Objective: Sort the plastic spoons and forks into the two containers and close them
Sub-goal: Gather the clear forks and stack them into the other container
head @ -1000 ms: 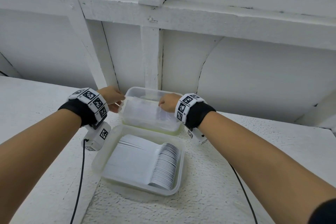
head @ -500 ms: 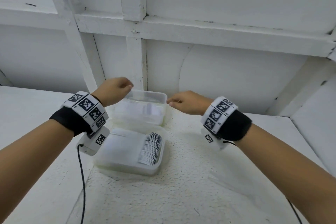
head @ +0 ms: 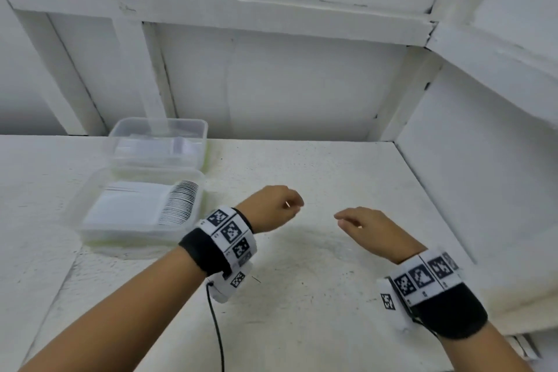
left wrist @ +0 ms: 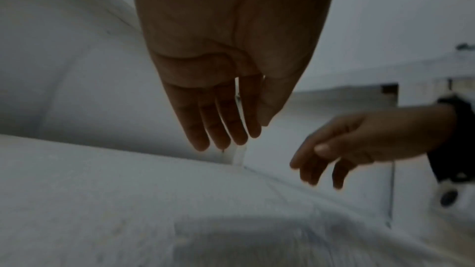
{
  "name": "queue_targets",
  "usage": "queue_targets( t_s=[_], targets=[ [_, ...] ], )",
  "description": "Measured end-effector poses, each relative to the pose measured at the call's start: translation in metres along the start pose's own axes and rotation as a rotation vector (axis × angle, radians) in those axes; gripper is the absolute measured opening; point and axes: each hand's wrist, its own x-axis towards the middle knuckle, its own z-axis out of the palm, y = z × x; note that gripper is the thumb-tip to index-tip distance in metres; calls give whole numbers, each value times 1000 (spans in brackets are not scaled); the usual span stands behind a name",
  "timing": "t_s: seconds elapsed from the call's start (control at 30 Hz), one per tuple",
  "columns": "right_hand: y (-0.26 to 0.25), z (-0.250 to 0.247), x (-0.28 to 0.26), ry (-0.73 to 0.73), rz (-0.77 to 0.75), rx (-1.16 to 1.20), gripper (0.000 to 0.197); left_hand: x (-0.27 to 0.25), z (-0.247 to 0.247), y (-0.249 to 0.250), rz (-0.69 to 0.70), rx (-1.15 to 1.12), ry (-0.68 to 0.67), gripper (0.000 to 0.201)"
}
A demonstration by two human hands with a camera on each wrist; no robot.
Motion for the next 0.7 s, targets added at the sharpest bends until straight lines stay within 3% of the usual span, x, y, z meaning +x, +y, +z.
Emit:
queue_targets(
  t_s=[0.17,0.23,0.4,0.53,0.63,0.7],
  targets=[
    [41,17,-32,163,129,115,31,22,47,16,45,233,-282,39],
    [52,18,-41,247,166,163,28,27,56,20,21,307,-332,39],
    [71,13,-54,339,216,230,23,27,58,21,-39,290,-334,30],
    [77,7,-47,315,209,183,24,16,47,15,-64,214,-313,27],
    [77,2,-31,287,199,128,25,7,38,7,-86,135,-256,8],
    [77,0,-15,228,214,48,27,-1,31,0,-128,6,-210,13]
  ],
)
